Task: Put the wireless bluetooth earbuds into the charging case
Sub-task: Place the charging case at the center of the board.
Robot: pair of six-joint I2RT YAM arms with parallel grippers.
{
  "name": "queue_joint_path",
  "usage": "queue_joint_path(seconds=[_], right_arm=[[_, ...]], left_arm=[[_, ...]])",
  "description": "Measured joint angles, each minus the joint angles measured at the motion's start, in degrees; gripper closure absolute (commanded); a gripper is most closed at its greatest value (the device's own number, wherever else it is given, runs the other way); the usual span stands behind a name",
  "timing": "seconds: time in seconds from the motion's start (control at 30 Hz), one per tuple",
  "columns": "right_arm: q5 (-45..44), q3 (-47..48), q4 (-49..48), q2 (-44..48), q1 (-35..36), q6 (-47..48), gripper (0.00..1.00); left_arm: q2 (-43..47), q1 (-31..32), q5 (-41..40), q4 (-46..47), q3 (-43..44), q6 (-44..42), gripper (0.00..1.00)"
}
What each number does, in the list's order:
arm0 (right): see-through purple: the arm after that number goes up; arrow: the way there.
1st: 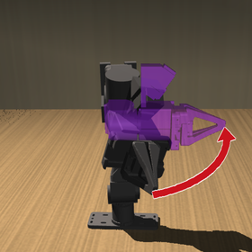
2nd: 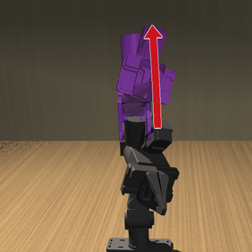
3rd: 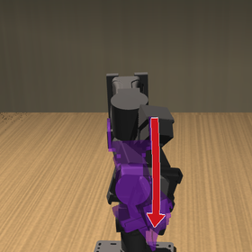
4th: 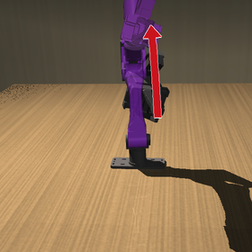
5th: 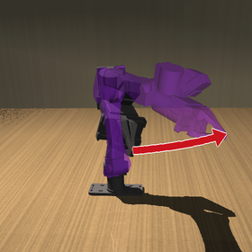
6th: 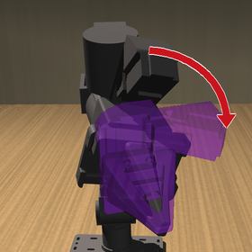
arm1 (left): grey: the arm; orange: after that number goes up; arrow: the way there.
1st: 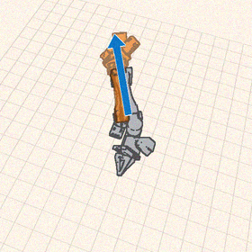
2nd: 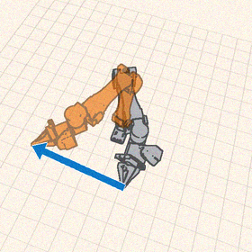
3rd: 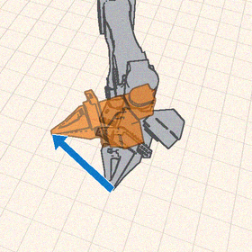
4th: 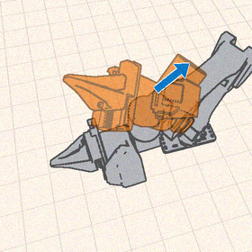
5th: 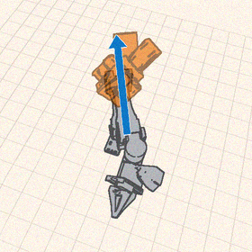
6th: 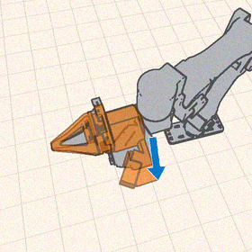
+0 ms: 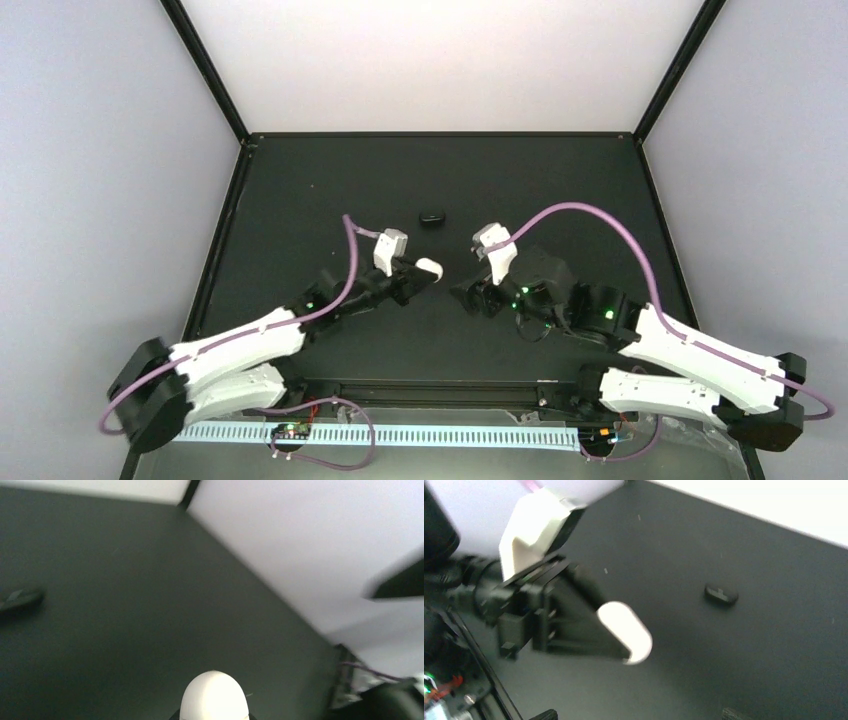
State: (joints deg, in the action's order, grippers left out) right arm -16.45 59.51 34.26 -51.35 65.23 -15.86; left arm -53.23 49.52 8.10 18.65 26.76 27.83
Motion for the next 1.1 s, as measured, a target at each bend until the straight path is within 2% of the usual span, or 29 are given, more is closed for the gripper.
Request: queue_joint_path(seconds=[0.17, 0.27, 0.4, 0.53, 0.6, 0.7, 0.73, 0.9, 0.93, 0.97, 1.07, 1.1], right_arm=[[-0.4, -9.8, -2.5, 0.9, -0.4, -3.0, 0.14], [0.3, -12.8, -3.7, 3.0, -2.1, -4.9, 0.13], [1.3, -14.7, -5.6, 5.5, -4.0, -6.9, 0.13], [1.9, -15.2, -6.0, 7.1, -4.5, -8.0, 0.13], [2.0, -15.2, -6.0, 7.8, -4.5, -8.2, 0.13], [1.9, -15.2, -5.9, 9.3, -4.5, -8.3, 0.13], [1.9, -15.2, -5.9, 9.7, -4.5, -8.3, 0.12], [0.8, -13.5, -4.3, 10.2, -4.6, -7.6, 0.12], [0.6, -13.1, -4.2, 10.2, -4.6, -7.5, 0.12], [0.3, -12.4, -4.1, 10.2, -4.6, -7.2, 0.12], [-0.6, -10.9, -4.0, 10.2, -4.6, -6.7, 0.01], [-0.9, -10.6, -4.0, 10.2, -4.6, -6.7, 0.0]], left_arm=[[-17.7, -6.9, 1.6, -0.9, 2.1, 3.9, 0.98], [-27.5, -9.5, 3.6, -3.3, 8.2, 4.9, 0.98], [-36.6, -11.4, 5.3, -3.7, 13.9, 6.1, 0.99], [-43.5, -12.2, 5.7, -4.3, 15.4, 7.0, 0.98], [-45.3, -12.3, 6.2, -4.4, 15.5, 7.7, 0.88], [-45.7, -12.3, 6.1, -4.2, 15.9, 8.0, 0.64], [-45.8, -12.3, 6.0, -4.1, 15.9, 8.2, 0.53], [-45.6, -12.3, 6.0, -3.5, 15.9, 8.3, 0.18], [-45.2, -12.3, 5.9, -3.6, 15.8, 8.2, 0.06], [-44.5, -12.3, 5.5, -3.7, 15.4, 8.3, 0.02], [-41.0, -12.3, 3.3, -6.1, 13.9, 8.2, 0.01], [-39.6, -12.3, 2.2, -7.5, 13.3, 8.2, 0.01]])
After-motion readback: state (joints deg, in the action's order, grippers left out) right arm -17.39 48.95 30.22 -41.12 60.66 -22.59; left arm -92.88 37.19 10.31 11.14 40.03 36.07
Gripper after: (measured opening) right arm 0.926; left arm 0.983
